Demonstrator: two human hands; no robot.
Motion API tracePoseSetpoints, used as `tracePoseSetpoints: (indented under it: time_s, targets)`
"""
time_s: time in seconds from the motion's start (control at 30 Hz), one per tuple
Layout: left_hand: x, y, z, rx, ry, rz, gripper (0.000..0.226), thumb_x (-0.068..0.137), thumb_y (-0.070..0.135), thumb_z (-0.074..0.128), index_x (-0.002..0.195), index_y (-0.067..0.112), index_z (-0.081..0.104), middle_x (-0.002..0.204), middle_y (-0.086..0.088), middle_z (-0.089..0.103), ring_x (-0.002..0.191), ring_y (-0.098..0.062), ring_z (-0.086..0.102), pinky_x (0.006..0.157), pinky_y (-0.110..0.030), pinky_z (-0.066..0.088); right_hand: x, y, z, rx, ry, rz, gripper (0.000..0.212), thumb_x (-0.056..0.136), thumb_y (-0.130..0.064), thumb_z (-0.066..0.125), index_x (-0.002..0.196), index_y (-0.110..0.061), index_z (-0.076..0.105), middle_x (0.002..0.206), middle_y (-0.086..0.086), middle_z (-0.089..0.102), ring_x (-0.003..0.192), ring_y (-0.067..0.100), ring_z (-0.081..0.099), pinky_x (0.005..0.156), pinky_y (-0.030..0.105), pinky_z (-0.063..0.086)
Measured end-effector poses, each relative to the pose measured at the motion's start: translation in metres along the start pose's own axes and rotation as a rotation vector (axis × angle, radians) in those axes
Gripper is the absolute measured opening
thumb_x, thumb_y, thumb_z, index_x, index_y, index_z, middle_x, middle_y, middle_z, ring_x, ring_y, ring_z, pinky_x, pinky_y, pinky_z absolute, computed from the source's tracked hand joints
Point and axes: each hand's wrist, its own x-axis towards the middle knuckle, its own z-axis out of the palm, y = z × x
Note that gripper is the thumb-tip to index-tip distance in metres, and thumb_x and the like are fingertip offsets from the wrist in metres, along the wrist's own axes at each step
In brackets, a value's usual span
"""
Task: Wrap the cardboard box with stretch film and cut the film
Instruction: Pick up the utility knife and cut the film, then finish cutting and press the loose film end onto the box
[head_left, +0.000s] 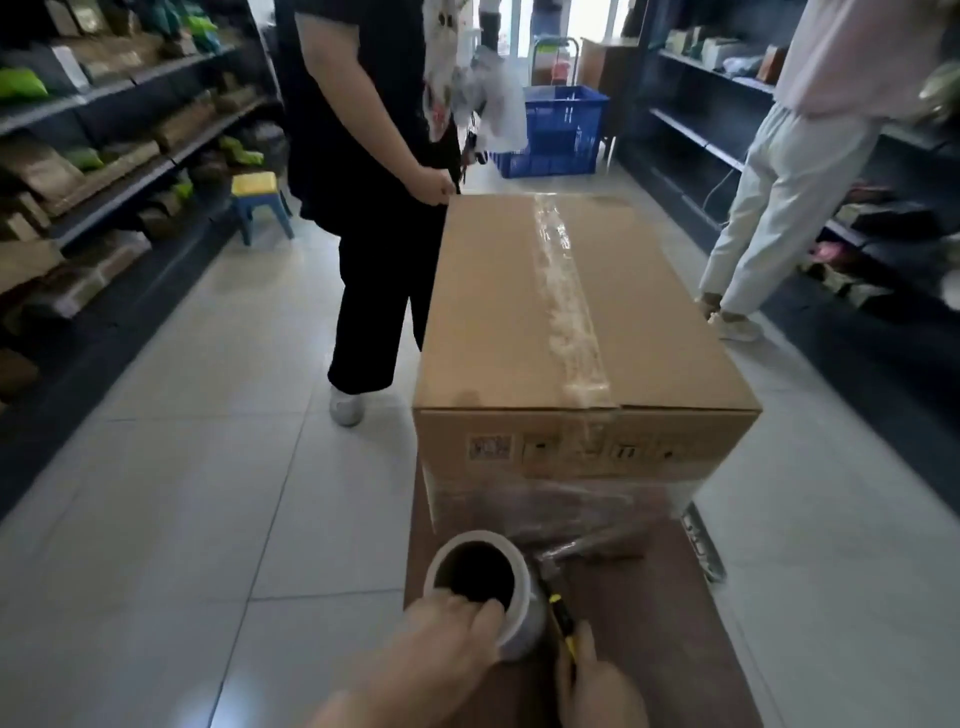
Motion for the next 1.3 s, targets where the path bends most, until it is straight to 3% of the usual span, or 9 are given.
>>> tracePoseSetpoints:
  time_s: [0.1, 0.17, 0.37, 0.57, 0.67, 0.77, 1.1, 1.23, 1.3]
  targets:
    - [0.004, -0.001, -0.009, -0.006, 0.032, 0.014, 0.021, 0.068, 0.033, 0.048, 0.071, 0.018, 0.061, 0.051, 0.005, 0.057, 0.041, -0.015, 0.054, 0.041, -0.021, 0.039, 0.014, -0.018, 0.006, 0.037, -0.125, -0.015, 0.052, 0.098, -0.046, 0.031, 0.144, -0.024, 0.034, 0.105, 0.007, 0.071, 0.091, 0.024, 0.069, 0.074, 0.036, 0.053]
    - [0.001, 0.005, -0.014, -0.012, 0.009, 0.044, 0.02, 0.075, 0.033, 0.049, 0.078, 0.016, 0.059, 0.056, 0.004, 0.057, 0.045, -0.016, 0.054, 0.045, -0.022, 0.044, 0.012, -0.014, 0.006, 0.053, -0.132, -0.019, 0.053, 0.1, -0.045, 0.028, 0.148, -0.024, 0.023, 0.113, 0.005, 0.068, 0.101, 0.023, 0.066, 0.081, 0.034, 0.049]
    - [0.0, 0.004, -0.019, 0.033, 0.058, 0.129, 0.02, 0.077, 0.024, 0.064, 0.089, 0.007, 0.065, 0.065, -0.001, 0.061, 0.047, -0.019, 0.055, 0.047, -0.026, 0.047, 0.01, -0.004, 0.021, 0.186, -0.149, 0.007, 0.048, 0.099, -0.038, 0.035, 0.141, -0.015, 0.033, 0.099, 0.011, 0.071, 0.091, 0.029, 0.068, 0.072, 0.038, 0.049]
    - [-0.014, -0.008, -0.025, -0.075, -0.073, -0.011, 0.022, 0.081, 0.04, 0.047, 0.089, 0.02, 0.05, 0.064, 0.01, 0.06, 0.051, -0.009, 0.055, 0.048, -0.02, 0.039, -0.006, 0.017, 0.031, 0.178, -0.164, -0.043, 0.043, 0.098, -0.045, 0.034, 0.131, -0.019, 0.039, 0.095, 0.011, 0.071, 0.089, 0.033, 0.067, 0.061, 0.035, 0.036]
    - [-0.014, -0.011, -0.028, -0.135, -0.119, -0.046, 0.024, 0.087, 0.036, 0.047, 0.097, 0.015, 0.053, 0.072, 0.002, 0.063, 0.06, -0.018, 0.057, 0.054, -0.027, 0.042, -0.024, 0.031, 0.027, 0.227, -0.131, 0.025, 0.039, 0.091, -0.039, 0.055, 0.121, -0.013, 0.053, 0.07, 0.013, 0.07, 0.066, 0.032, 0.068, 0.049, 0.033, 0.036]
    - [-0.01, -0.008, -0.031, -0.101, -0.121, -0.022, 0.026, 0.085, 0.036, 0.045, 0.098, 0.014, 0.053, 0.069, 0.003, 0.062, 0.056, -0.017, 0.056, 0.05, -0.026, 0.045, -0.024, 0.034, 0.006, 0.219, 0.034, -0.033, 0.029, 0.077, -0.029, 0.073, 0.096, -0.012, 0.061, 0.042, 0.003, 0.054, 0.032, 0.02, 0.053, 0.036, 0.021, 0.018]
    - [-0.012, 0.002, -0.033, -0.104, -0.158, -0.042, 0.026, 0.088, 0.038, 0.047, 0.101, 0.017, 0.056, 0.077, 0.005, 0.065, 0.065, -0.015, 0.06, 0.06, -0.024, 0.044, 0.024, 0.005, -0.024, 0.147, 0.158, -0.338, 0.031, 0.082, -0.031, 0.07, 0.1, -0.022, 0.046, 0.055, -0.003, 0.057, 0.036, 0.018, 0.054, 0.031, 0.024, 0.025]
    - [-0.016, -0.001, -0.028, -0.075, -0.113, 0.006, 0.026, 0.079, 0.045, 0.055, 0.092, 0.023, 0.051, 0.066, 0.013, 0.062, 0.053, -0.005, 0.056, 0.05, -0.017, 0.041, 0.021, 0.012, -0.009, 0.058, 0.077, -0.262, 0.046, 0.069, -0.032, 0.081, 0.098, -0.021, 0.048, 0.05, -0.001, 0.055, 0.031, 0.018, 0.052, 0.026, 0.026, 0.031]
    - [-0.018, -0.001, -0.025, -0.088, -0.14, -0.037, 0.027, 0.077, 0.048, 0.057, 0.09, 0.025, 0.048, 0.064, 0.015, 0.061, 0.052, -0.003, 0.055, 0.05, -0.015, 0.039, 0.014, 0.016, -0.003, 0.018, -0.015, -0.204, 0.05, 0.078, -0.037, 0.073, 0.116, -0.017, 0.048, 0.064, 0.003, 0.066, 0.048, 0.023, 0.064, 0.039, 0.031, 0.046]
